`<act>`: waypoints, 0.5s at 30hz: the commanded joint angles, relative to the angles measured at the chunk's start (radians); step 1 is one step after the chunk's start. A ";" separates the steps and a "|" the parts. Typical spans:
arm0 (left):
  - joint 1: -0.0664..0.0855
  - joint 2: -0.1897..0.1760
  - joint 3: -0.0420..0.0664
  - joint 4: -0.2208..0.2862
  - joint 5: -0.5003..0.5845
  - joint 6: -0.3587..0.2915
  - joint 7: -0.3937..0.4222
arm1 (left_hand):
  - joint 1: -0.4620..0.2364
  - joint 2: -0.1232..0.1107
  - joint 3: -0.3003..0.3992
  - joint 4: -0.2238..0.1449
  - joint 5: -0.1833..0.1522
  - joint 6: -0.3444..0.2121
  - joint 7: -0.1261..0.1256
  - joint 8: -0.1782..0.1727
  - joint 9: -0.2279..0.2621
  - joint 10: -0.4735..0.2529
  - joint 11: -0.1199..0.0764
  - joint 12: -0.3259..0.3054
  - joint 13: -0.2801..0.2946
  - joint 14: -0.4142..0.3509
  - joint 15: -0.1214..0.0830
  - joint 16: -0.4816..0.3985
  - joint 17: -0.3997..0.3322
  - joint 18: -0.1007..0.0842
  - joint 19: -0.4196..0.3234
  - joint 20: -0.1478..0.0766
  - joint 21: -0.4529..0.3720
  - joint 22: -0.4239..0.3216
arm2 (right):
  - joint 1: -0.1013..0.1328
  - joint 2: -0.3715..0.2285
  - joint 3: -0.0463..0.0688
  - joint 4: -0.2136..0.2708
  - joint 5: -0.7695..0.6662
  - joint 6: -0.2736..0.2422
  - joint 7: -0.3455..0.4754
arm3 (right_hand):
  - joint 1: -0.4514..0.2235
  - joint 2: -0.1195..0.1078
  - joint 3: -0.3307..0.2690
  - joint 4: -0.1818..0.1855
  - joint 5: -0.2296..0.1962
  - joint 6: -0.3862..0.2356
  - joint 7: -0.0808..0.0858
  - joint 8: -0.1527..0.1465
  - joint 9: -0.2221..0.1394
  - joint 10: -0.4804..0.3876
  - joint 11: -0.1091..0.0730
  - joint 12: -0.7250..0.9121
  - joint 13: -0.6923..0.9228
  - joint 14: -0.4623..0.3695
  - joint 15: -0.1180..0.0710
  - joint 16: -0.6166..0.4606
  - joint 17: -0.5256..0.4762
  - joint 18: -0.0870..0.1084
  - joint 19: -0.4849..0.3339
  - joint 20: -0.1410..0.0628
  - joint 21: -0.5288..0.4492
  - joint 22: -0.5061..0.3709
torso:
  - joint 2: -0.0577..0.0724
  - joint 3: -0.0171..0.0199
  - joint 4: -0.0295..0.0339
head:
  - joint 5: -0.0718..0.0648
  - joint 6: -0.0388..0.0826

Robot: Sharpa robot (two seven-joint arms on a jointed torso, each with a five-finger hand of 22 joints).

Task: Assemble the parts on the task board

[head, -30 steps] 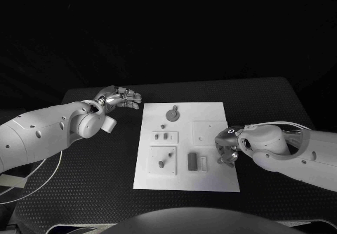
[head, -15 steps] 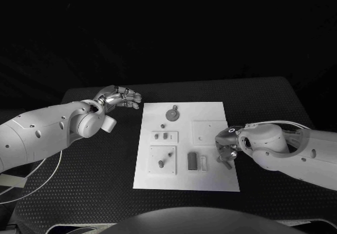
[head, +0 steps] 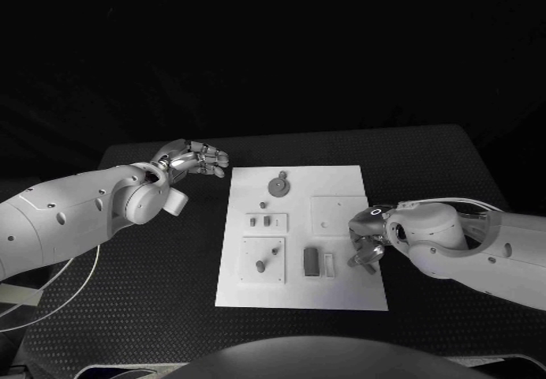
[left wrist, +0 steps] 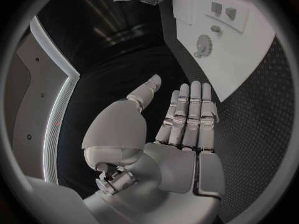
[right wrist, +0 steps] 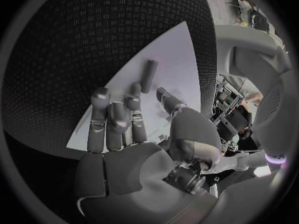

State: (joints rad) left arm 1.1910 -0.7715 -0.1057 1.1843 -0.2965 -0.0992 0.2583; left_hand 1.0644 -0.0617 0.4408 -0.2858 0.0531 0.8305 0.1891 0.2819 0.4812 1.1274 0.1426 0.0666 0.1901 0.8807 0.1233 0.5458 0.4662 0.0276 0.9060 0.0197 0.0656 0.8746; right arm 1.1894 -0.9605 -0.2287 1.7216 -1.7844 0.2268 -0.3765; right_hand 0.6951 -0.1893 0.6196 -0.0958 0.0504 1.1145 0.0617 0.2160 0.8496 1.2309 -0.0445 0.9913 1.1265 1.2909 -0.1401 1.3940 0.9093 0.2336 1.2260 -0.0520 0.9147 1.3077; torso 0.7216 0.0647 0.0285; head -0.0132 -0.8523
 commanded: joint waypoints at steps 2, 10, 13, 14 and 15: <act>0.001 0.002 0.001 0.002 0.005 0.017 0.003 | -0.004 0.004 -0.007 0.001 -0.002 -0.004 0.004 0.004 -0.001 -0.004 0.003 0.002 -0.001 0.005 0.000 -0.005 0.001 0.011 0.000 0.005 0.005 -0.002 | -0.007 -0.004 -0.006 -0.005 -0.006 0.056 -0.032 | -0.012 -0.077 0.034 0.061 -0.001 -0.010 0.005 -0.014 -0.119 0.000 0.001 -0.004 -0.001 -0.001 -0.007 0.000 -0.002 0.028 0.006 -0.011 -0.002 0.005 | 0.000 -0.0004 0.0002 | -0.002 0.000; 0.001 0.001 0.001 0.001 0.005 0.017 0.003 | -0.004 0.004 -0.007 0.001 -0.002 -0.004 0.004 0.004 -0.001 -0.004 0.003 0.002 -0.001 0.005 0.000 -0.006 0.002 0.011 0.000 0.005 0.005 -0.002 | -0.007 -0.015 -0.006 0.005 -0.005 0.094 -0.039 | -0.011 -0.096 0.045 0.094 -0.001 -0.013 0.006 -0.014 -0.116 -0.001 0.001 -0.003 0.001 -0.001 -0.007 0.001 -0.001 0.028 0.007 -0.012 0.000 0.008 | 0.000 0.0003 -0.0001 | -0.003 0.000; 0.001 0.001 0.001 0.002 0.005 0.018 0.003 | -0.004 0.004 -0.007 0.001 -0.002 -0.004 0.004 0.004 -0.001 -0.004 0.003 0.002 -0.001 0.005 0.000 -0.006 0.002 0.011 0.000 0.005 0.005 -0.002 | -0.007 -0.022 -0.006 0.009 0.000 0.110 -0.041 | -0.005 -0.096 0.045 0.095 -0.001 -0.014 0.006 -0.013 -0.115 -0.001 0.002 -0.002 0.002 -0.001 -0.007 0.002 -0.001 0.028 0.006 -0.012 0.001 0.009 | 0.000 0.0000 -0.0005 | -0.003 0.000; 0.001 0.001 0.001 0.002 0.005 0.018 0.003 | -0.004 0.004 -0.007 0.001 -0.002 -0.004 0.004 0.004 -0.001 -0.004 0.003 0.002 -0.001 0.005 0.000 -0.006 0.003 0.011 0.000 0.005 0.005 -0.002 | -0.007 -0.024 -0.006 0.009 0.000 0.114 -0.042 | -0.002 -0.096 0.044 0.094 -0.001 -0.014 0.006 -0.013 -0.115 -0.001 0.002 -0.002 0.002 -0.001 -0.007 0.002 -0.001 0.028 0.006 -0.012 0.001 0.009 | 0.000 -0.0001 -0.0004 | -0.004 0.000; 0.001 0.002 0.001 0.002 0.005 0.019 0.003 | -0.004 0.004 -0.007 0.001 -0.002 -0.004 0.004 0.004 -0.001 -0.004 0.003 0.002 -0.001 0.005 0.000 -0.006 0.003 0.011 0.000 0.005 0.005 -0.002 | -0.007 -0.025 -0.006 0.009 0.000 0.116 -0.043 | 0.002 -0.096 0.044 0.093 -0.001 -0.014 0.006 -0.013 -0.115 -0.001 0.002 -0.002 0.002 -0.001 -0.007 0.002 -0.001 0.028 0.006 -0.013 0.001 0.010 | 0.000 -0.0001 -0.0004 | -0.004 0.000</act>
State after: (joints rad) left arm 1.1910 -0.7715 -0.1057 1.1838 -0.2964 -0.0971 0.2560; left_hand 1.0644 -0.0617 0.4408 -0.2858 0.0531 0.8305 0.1892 0.2819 0.4812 1.1274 0.1427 0.0666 0.1902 0.8807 0.1233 0.5458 0.4671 0.0276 0.9060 0.0197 0.0656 0.8736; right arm 1.1913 -0.9809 -0.2267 1.7388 -1.7815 0.2655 -0.3943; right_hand 0.6893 -0.2884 0.6653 -0.0068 0.0504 1.1131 0.0629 0.1967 0.8496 1.2289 -0.0429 0.9913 1.1274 1.2884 -0.1426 1.3940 0.9085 0.2336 1.2344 -0.0573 0.9136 1.3076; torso 0.7215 0.0646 0.0282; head -0.0167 -0.8522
